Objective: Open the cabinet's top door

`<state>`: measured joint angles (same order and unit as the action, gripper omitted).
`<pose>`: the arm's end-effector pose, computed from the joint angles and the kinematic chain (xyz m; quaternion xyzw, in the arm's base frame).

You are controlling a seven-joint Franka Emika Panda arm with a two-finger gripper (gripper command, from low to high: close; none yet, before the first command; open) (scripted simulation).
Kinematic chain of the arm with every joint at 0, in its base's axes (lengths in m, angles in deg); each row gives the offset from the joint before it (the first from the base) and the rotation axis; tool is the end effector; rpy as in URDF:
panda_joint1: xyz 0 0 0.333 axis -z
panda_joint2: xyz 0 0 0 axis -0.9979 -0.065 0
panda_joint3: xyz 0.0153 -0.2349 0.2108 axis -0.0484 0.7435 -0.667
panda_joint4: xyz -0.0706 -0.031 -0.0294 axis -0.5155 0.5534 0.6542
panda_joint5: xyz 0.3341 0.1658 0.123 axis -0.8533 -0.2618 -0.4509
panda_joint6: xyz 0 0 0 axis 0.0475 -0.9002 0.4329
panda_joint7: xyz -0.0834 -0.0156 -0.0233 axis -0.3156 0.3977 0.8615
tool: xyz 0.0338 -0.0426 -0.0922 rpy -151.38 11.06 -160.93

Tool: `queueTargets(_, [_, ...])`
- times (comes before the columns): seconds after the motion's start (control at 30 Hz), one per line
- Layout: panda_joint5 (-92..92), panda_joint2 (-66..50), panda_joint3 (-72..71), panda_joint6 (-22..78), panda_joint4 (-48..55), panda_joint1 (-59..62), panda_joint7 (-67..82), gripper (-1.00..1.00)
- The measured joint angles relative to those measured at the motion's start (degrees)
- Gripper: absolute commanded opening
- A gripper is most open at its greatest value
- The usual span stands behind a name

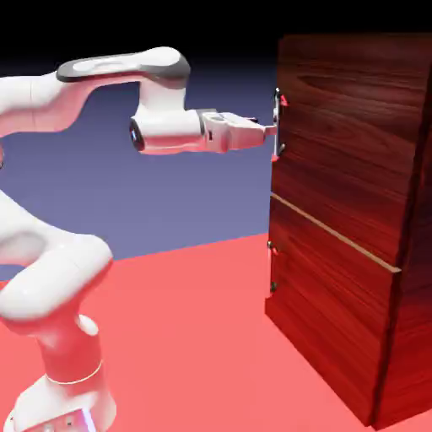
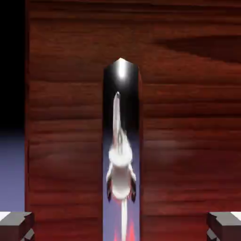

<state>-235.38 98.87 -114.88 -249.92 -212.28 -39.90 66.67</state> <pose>0.3948 0.1117 0.5656 -0.6472 0.2851 -0.6593 0.2552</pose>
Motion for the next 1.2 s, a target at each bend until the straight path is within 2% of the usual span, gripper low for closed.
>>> queueTargets(0.03, [-0.3, -0.8, -1.0, 0.5, 1.1, 1.7, 0.2, -1.0])
queueTargets(0.1, [-0.3, -0.8, -1.0, 0.5, 1.1, 1.7, 0.2, -1.0])
queueTargets(0.47, [13.5, 2.0, 16.8, 6.6, -12.9, -21.1, -3.1, -1.0])
queueTargets(0.87, [39.0, 12.9, 38.7, 9.3, -27.1, -45.2, -13.3, -1.0])
queueTargets(1.2, [63.9, 24.6, 50.6, 12.4, -35.4, -53.5, -28.3, -1.0])
